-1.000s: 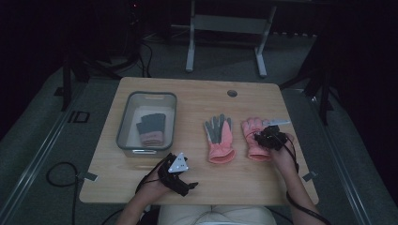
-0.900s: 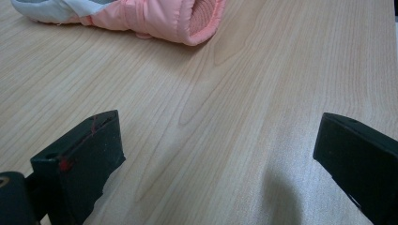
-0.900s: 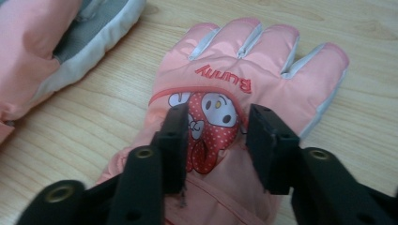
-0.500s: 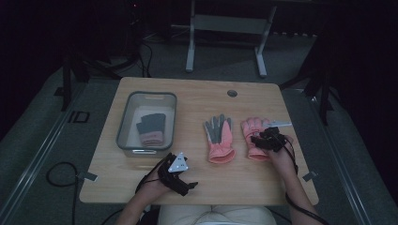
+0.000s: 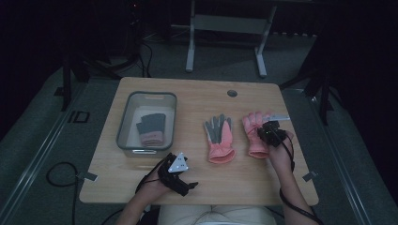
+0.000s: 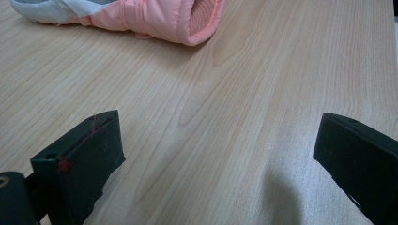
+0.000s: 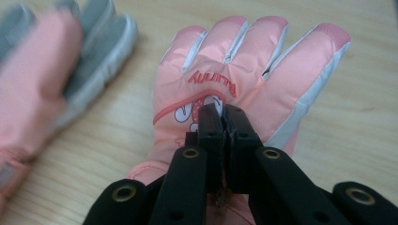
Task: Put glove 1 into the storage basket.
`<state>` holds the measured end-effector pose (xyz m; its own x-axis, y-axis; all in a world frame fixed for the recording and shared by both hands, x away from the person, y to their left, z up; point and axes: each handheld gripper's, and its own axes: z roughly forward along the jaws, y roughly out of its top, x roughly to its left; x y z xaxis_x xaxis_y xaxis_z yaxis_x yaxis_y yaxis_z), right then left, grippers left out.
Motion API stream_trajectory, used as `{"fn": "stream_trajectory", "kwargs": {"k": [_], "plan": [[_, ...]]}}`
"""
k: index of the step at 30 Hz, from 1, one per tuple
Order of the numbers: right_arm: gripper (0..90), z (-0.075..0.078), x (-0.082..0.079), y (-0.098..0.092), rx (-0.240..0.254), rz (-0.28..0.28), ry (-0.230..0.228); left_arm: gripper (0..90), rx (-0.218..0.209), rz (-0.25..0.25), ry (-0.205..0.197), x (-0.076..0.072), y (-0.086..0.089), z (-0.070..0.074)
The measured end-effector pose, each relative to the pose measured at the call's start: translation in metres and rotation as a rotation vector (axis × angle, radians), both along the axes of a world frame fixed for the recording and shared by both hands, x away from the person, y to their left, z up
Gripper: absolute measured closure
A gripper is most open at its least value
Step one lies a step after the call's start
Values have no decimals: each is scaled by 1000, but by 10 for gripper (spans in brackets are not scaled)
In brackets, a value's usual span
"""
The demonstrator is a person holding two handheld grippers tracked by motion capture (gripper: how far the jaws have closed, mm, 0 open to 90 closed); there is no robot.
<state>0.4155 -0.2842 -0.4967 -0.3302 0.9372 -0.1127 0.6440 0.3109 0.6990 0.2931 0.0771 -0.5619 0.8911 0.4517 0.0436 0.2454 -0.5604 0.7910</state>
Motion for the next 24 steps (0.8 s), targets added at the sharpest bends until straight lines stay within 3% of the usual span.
{"fn": "stream_trajectory", "kwargs": {"k": [6,15,19,24], "plan": [[869,34,-7,10,39,-28,-59,15,-2,1,-1,0,0,0],[869,79,-28,56,56,10,-133,15,0,4,-3,0,0,0],[869,86,-36,84,63,36,-142,14,-5,4,-1,0,0,0],[868,81,-42,116,61,84,-126,14,0,3,-4,0,0,0]]}}
